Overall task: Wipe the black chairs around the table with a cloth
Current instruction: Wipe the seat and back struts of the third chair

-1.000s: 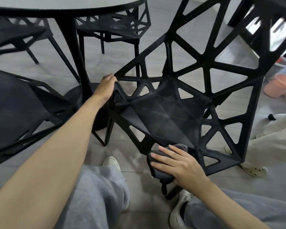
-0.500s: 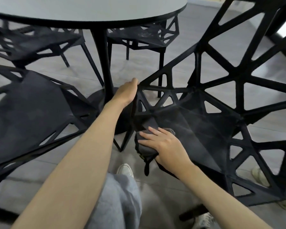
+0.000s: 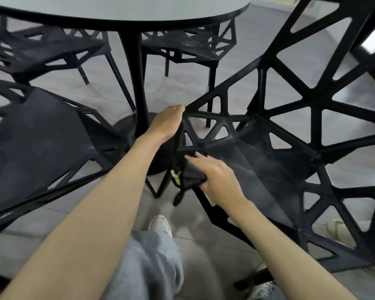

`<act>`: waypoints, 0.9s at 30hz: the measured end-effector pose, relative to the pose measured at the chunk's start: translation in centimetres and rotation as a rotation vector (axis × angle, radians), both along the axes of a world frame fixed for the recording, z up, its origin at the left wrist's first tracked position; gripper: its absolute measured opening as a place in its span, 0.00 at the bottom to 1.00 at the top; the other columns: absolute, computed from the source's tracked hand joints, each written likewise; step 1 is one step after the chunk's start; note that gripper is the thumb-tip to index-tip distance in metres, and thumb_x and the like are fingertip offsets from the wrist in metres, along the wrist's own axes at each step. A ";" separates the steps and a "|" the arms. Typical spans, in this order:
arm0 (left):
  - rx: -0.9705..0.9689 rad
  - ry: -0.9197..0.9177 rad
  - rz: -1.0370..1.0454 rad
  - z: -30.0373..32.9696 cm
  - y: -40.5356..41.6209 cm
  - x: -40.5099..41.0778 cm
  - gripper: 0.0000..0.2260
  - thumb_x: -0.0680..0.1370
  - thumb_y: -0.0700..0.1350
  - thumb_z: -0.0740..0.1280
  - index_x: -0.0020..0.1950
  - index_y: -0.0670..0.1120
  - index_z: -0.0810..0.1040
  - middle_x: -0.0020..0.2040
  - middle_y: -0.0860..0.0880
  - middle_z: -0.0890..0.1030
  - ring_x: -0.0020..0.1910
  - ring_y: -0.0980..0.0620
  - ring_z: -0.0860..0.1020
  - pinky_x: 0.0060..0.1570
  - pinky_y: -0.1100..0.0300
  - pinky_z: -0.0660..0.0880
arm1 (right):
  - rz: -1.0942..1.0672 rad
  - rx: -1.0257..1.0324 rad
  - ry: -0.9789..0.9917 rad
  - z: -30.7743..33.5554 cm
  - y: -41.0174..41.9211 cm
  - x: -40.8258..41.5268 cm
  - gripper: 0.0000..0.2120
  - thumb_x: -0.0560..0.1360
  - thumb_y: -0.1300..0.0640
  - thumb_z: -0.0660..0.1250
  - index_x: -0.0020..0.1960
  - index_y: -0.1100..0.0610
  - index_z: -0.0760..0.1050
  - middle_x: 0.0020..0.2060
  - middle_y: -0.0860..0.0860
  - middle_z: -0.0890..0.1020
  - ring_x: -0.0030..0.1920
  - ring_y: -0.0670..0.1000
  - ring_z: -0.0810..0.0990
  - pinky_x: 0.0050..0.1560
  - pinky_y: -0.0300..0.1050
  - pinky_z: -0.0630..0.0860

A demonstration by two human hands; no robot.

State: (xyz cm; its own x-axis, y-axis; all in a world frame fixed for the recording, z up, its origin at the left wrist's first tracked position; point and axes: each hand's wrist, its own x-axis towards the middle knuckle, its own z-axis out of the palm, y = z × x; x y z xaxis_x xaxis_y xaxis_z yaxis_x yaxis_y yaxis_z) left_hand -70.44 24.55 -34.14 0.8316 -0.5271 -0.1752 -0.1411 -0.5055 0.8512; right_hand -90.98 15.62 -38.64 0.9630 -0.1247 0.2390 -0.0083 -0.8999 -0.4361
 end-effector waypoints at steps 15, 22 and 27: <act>0.317 -0.454 -0.225 1.5 -2.9 -9.4 0.24 0.87 0.57 0.51 0.78 0.48 0.72 0.82 0.44 0.63 0.81 0.44 0.58 0.79 0.48 0.54 | -0.258 0.032 -0.009 -0.7 -2.4 -17.2 0.37 0.67 0.68 0.76 0.71 0.43 0.77 0.71 0.38 0.77 0.73 0.42 0.72 0.71 0.47 0.72; 0.433 -0.507 -0.469 2.1 -3.3 -18.7 0.25 0.86 0.61 0.53 0.76 0.49 0.74 0.79 0.46 0.69 0.79 0.44 0.64 0.77 0.45 0.61 | -0.476 -0.334 0.047 1.5 -7.1 -27.7 0.41 0.58 0.71 0.76 0.70 0.52 0.79 0.69 0.48 0.80 0.72 0.52 0.76 0.74 0.56 0.69; 0.475 -0.476 -0.489 2.0 -1.8 -22.4 0.25 0.86 0.60 0.53 0.79 0.48 0.70 0.80 0.47 0.66 0.80 0.46 0.61 0.78 0.47 0.60 | -0.682 -0.162 0.052 1.0 -3.1 -25.6 0.40 0.54 0.71 0.78 0.66 0.58 0.81 0.65 0.53 0.83 0.66 0.55 0.81 0.70 0.55 0.74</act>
State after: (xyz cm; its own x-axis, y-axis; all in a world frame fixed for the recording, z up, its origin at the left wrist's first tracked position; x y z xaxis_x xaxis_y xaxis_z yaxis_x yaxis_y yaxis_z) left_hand -92.85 22.76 -32.11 0.5695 -0.8067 -0.1578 -0.7289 -0.5844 0.3567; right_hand -116.58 12.54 -37.59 0.6931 -0.6719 0.2612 -0.6115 -0.7398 -0.2805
